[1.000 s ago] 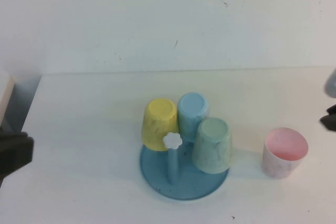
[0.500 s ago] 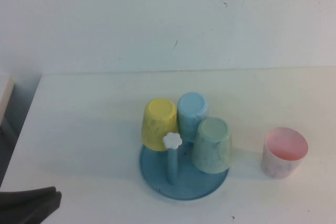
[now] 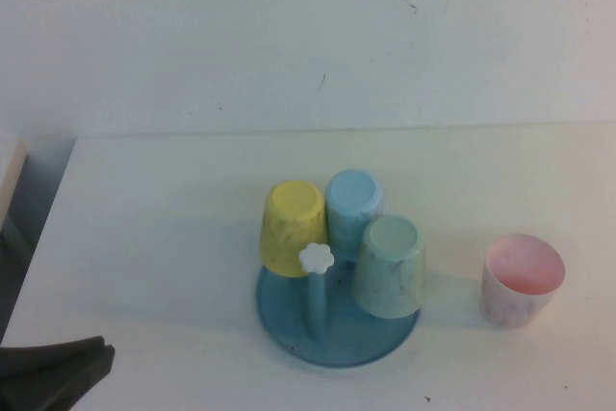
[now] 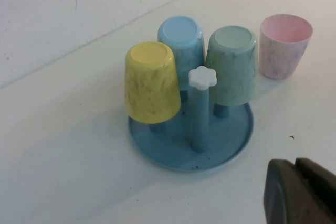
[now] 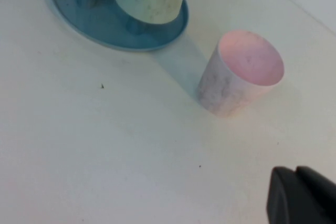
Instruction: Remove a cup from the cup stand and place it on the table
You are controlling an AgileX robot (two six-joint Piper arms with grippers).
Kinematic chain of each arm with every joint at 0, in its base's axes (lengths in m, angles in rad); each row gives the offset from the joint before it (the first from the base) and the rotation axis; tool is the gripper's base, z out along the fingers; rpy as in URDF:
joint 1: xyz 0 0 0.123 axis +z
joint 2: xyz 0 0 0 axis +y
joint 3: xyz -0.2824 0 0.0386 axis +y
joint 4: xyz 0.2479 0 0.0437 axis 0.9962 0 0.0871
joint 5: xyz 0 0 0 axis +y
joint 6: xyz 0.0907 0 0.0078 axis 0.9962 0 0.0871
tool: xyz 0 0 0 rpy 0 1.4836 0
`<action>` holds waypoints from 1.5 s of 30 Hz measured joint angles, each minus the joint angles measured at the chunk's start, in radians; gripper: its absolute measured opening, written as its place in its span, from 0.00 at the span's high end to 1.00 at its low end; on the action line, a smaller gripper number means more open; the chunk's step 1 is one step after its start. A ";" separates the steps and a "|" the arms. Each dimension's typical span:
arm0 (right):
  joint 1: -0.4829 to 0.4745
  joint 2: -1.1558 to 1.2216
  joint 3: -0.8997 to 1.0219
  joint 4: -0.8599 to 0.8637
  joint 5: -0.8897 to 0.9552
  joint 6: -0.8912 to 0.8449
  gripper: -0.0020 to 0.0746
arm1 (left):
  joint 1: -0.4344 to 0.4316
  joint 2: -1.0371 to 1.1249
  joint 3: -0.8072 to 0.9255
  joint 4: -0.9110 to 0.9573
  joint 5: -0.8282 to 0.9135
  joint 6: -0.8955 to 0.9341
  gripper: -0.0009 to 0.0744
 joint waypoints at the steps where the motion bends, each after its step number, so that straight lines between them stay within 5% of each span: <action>1: 0.000 0.000 0.002 0.007 0.008 0.000 0.97 | 0.000 0.000 0.000 0.000 0.000 0.000 0.99; 22: 0.000 0.000 0.005 0.024 0.038 0.000 0.97 | 0.018 -0.061 0.015 0.002 0.001 0.010 0.99; 33: 0.000 0.000 0.005 0.025 0.039 0.002 0.97 | 0.347 -0.340 0.291 0.008 -0.435 -0.002 0.99; 45: 0.000 0.000 0.007 0.027 0.039 0.002 0.98 | 0.589 -0.466 0.590 0.015 -0.482 -0.087 0.99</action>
